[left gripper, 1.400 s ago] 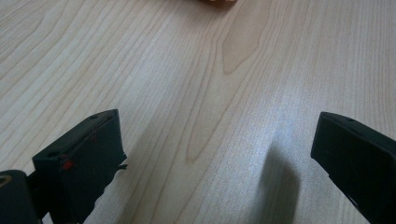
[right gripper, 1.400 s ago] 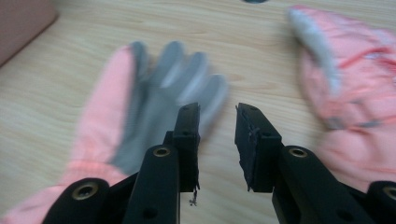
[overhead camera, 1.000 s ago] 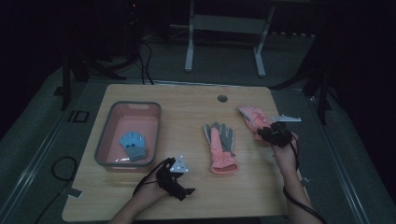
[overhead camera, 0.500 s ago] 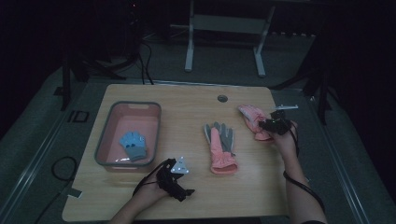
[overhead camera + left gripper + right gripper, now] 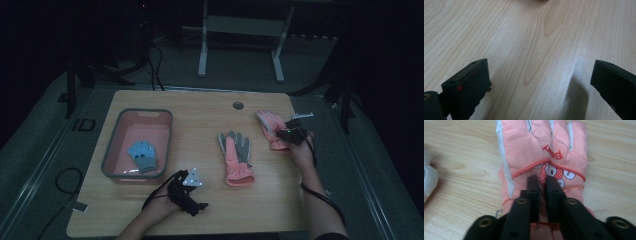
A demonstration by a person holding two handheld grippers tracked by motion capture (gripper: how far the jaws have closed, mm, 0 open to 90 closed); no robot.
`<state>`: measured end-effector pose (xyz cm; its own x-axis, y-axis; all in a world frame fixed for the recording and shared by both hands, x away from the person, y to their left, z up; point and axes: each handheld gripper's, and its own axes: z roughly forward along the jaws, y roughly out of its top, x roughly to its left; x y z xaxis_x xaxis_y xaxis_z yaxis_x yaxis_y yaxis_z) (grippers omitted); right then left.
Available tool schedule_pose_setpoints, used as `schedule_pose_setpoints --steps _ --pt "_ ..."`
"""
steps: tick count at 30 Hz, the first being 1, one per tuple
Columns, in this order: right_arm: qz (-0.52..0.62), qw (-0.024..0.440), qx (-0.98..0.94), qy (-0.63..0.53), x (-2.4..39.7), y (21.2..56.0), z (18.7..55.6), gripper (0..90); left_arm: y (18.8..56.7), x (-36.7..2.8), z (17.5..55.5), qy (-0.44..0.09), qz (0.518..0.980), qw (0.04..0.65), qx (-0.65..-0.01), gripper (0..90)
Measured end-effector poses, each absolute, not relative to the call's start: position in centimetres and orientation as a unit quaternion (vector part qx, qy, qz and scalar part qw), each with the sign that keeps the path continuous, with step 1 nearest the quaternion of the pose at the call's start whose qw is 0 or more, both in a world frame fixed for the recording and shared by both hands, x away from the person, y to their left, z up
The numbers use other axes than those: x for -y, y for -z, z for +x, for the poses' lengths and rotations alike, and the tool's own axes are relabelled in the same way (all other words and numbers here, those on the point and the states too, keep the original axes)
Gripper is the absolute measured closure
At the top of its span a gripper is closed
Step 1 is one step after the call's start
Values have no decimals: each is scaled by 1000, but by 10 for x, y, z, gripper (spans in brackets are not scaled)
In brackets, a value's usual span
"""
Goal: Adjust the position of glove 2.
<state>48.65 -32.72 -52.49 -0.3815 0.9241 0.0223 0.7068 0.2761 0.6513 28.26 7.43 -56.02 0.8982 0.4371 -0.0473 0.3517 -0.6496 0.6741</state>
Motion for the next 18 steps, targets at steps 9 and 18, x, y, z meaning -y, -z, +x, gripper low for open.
schedule_pose_setpoints --steps 9,18 --pt "545 198 -756 -303 321 500 469 891 560 -74 282 -58 904 362 -221 27" --pt "561 208 -739 -311 317 476 426 891 560 -74 282 -60 904 362 -219 27"
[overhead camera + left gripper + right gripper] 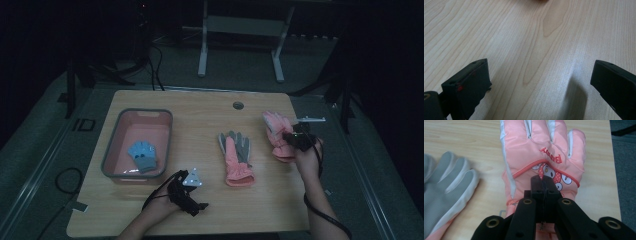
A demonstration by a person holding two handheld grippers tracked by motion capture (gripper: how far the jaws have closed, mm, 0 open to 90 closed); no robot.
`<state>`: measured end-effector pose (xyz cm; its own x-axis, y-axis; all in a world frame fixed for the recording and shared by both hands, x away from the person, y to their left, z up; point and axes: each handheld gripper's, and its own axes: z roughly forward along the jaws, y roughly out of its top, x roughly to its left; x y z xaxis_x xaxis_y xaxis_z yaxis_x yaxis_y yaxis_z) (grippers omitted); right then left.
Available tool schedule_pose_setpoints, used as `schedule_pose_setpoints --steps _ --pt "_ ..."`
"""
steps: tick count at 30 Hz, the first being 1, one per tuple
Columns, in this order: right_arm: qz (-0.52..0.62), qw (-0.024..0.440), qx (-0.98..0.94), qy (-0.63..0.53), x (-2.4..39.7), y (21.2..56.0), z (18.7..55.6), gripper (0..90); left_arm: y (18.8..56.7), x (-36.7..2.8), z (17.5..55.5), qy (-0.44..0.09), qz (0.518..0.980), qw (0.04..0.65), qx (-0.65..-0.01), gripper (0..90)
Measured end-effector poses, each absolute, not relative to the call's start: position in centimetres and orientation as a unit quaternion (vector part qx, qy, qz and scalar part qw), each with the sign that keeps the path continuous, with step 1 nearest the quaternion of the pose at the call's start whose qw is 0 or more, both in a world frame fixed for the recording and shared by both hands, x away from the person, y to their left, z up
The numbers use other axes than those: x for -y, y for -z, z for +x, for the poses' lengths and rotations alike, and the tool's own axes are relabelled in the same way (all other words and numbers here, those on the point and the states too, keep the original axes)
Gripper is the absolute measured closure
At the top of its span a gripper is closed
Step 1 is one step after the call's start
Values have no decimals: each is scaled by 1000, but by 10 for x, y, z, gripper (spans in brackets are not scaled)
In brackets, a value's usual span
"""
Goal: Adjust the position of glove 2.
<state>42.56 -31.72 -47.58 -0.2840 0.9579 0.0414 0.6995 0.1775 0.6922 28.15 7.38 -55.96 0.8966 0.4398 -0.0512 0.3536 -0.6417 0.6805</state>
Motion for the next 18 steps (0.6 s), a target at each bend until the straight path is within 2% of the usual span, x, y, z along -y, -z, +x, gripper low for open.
schedule_pose_setpoints --steps 8,18 --pt "590 227 -707 -317 316 470 372 891 560 -72 281 -58 906 360 -216 26" --pt "613 216 -692 -315 309 484 340 890 560 -72 281 -58 906 359 -214 27"
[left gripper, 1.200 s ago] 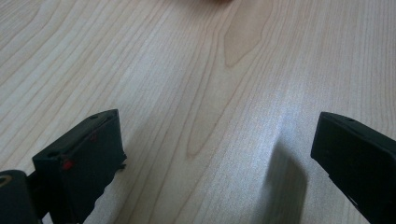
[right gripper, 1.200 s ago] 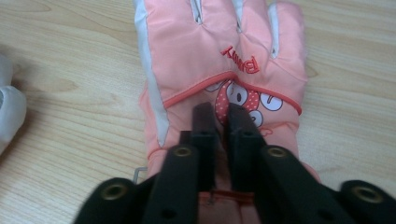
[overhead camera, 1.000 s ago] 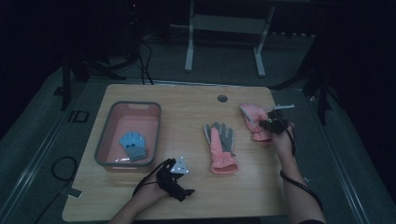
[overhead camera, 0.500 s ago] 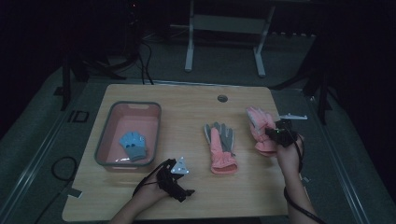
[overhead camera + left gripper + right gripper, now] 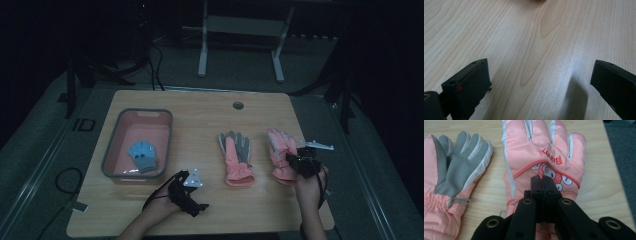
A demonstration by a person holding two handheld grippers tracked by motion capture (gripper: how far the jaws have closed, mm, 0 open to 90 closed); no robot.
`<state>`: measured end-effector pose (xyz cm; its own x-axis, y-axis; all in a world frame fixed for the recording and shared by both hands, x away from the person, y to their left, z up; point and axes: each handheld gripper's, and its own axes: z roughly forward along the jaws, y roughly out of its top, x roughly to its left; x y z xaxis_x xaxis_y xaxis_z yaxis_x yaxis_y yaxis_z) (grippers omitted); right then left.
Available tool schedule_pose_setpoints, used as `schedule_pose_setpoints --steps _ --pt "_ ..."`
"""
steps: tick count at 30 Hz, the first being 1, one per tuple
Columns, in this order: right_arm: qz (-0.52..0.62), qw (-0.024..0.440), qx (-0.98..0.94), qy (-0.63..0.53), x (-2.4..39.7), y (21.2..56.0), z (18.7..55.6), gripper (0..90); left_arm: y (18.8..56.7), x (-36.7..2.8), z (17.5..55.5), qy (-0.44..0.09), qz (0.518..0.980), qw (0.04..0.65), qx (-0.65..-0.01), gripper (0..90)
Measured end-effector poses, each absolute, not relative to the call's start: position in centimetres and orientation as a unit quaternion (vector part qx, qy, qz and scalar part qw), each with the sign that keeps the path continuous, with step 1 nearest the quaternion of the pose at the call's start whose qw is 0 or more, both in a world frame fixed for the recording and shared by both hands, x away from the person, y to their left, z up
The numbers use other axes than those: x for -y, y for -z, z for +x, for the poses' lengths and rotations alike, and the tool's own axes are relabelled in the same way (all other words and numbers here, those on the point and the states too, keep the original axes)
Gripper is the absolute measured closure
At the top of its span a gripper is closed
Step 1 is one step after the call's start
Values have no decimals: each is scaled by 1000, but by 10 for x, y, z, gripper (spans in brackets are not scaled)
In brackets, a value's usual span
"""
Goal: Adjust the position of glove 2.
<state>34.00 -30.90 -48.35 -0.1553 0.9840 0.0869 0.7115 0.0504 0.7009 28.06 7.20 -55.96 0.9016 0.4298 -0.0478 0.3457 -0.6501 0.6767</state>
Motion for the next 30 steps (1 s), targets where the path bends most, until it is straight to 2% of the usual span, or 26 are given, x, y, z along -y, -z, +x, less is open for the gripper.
schedule_pose_setpoints --steps 12,23,30 --pt "621 200 -697 -298 299 519 351 856 559 -72 279 -58 906 360 -213 26" --pt "553 193 -758 -287 312 505 355 630 559 -72 280 -56 906 360 -215 26" --pt "497 148 -798 -306 333 494 361 599 559 -72 279 -58 906 360 -215 26"
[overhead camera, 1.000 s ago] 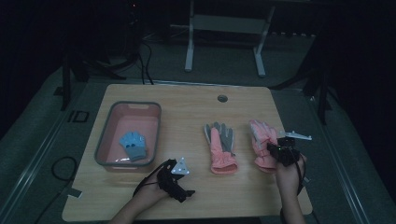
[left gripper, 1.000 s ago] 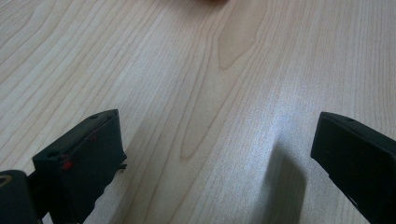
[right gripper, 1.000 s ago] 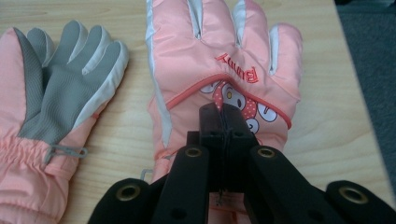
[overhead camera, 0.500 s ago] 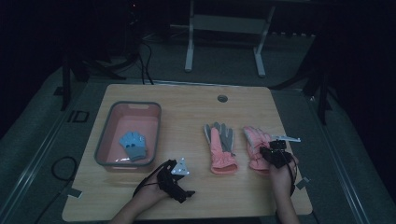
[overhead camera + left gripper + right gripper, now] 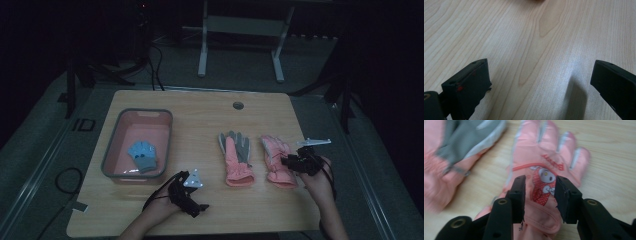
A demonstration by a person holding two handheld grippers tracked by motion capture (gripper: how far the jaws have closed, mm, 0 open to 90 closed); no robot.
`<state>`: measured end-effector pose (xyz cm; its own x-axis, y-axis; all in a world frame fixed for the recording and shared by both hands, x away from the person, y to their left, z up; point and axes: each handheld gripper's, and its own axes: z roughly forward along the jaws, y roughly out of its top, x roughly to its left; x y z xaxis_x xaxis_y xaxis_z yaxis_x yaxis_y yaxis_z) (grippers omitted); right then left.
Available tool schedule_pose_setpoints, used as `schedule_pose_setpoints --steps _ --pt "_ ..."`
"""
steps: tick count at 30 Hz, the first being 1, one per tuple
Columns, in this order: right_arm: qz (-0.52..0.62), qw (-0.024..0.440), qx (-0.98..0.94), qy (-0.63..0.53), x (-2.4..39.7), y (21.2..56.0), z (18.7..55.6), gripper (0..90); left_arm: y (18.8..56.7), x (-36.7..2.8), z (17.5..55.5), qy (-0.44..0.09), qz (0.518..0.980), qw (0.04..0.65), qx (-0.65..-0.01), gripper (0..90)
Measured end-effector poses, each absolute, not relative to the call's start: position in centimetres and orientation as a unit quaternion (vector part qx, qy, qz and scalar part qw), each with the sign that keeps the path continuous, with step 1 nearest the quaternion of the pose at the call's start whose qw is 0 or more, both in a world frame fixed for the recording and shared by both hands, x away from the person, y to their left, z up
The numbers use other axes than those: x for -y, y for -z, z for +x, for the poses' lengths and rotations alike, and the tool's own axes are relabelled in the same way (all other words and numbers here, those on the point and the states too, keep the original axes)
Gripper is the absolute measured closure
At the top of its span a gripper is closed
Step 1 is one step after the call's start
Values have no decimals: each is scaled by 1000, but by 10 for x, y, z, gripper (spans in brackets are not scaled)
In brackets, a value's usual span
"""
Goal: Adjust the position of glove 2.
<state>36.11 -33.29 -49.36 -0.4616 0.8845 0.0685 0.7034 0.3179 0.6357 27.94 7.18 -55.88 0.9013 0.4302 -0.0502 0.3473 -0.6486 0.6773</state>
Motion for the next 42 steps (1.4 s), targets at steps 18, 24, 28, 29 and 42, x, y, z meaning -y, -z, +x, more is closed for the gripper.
schedule_pose_setpoints --steps 18,24,28,29,42 --pt "478 93 -816 -312 349 490 381 547 559 -72 279 -56 906 360 -217 27" --pt "494 91 -809 -306 345 508 382 536 559 -73 279 -56 906 359 -215 27" --pt "508 84 -799 -310 344 524 381 620 560 -72 279 -57 906 359 -216 26" --pt "510 82 -796 -315 345 524 381 661 560 -72 279 -57 906 359 -215 27" --pt "525 164 -781 -296 317 492 363 895 559 -73 279 -61 906 360 -213 26"
